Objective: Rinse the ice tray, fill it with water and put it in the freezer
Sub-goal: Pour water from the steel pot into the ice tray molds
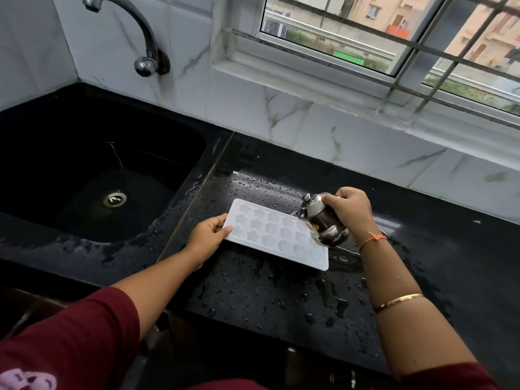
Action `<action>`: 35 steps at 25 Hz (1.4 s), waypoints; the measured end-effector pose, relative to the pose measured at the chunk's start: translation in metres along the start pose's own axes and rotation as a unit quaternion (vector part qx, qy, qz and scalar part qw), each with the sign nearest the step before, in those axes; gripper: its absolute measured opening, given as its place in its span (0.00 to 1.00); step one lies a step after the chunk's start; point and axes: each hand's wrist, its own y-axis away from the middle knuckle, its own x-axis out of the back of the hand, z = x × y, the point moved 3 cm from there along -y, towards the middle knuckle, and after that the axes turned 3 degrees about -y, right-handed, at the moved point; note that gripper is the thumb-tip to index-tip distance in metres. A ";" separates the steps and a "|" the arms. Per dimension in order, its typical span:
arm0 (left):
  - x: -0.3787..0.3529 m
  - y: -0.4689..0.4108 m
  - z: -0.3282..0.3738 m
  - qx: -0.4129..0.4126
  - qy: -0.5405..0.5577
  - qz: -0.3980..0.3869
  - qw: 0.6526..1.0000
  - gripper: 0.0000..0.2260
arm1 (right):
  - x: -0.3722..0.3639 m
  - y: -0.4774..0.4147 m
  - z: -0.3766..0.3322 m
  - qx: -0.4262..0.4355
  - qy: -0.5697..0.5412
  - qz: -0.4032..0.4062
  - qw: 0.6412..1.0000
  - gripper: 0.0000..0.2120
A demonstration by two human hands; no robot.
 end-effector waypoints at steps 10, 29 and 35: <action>0.000 0.002 0.002 0.000 -0.010 0.009 1.000 0.21 | 0.000 0.005 0.000 -0.002 0.001 0.004 1.000 0.18; -0.001 0.005 0.007 -0.005 -0.014 0.010 1.000 0.21 | 0.019 0.004 0.015 -0.043 -0.066 0.035 0.996 0.17; -0.002 0.006 0.007 -0.005 -0.013 0.010 1.000 0.21 | 0.023 0.000 0.019 -0.027 0.000 0.044 0.999 0.17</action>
